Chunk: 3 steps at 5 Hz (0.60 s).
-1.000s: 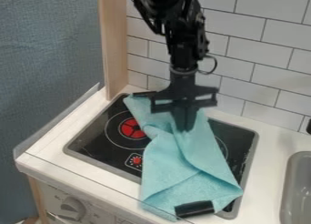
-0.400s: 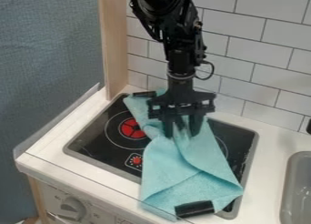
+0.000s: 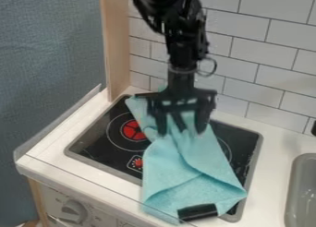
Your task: Fold cloth from top right to center
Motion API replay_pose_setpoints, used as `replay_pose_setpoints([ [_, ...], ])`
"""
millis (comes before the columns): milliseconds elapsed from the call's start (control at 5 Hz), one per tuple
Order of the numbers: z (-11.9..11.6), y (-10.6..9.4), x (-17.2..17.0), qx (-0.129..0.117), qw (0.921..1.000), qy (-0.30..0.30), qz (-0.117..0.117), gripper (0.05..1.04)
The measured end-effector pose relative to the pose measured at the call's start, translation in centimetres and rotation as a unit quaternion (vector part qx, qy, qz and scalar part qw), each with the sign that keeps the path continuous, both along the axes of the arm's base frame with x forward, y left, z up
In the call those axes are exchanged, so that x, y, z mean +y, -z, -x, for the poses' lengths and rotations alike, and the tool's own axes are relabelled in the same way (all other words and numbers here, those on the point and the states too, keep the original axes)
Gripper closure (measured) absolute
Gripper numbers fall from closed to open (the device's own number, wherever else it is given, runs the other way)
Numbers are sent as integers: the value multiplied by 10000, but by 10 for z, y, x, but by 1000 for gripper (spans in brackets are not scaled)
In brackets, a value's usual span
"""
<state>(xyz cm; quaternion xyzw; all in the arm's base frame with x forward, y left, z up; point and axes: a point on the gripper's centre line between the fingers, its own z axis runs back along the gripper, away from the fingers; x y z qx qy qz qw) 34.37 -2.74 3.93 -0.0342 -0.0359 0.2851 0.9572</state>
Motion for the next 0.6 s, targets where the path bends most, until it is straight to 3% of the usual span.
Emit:
replay_pose_setpoints([
  [400,-6,-54,-2,-766,9969,194,57,84],
  [600,-6,-55,-3,-783,9966,224,77,84],
])
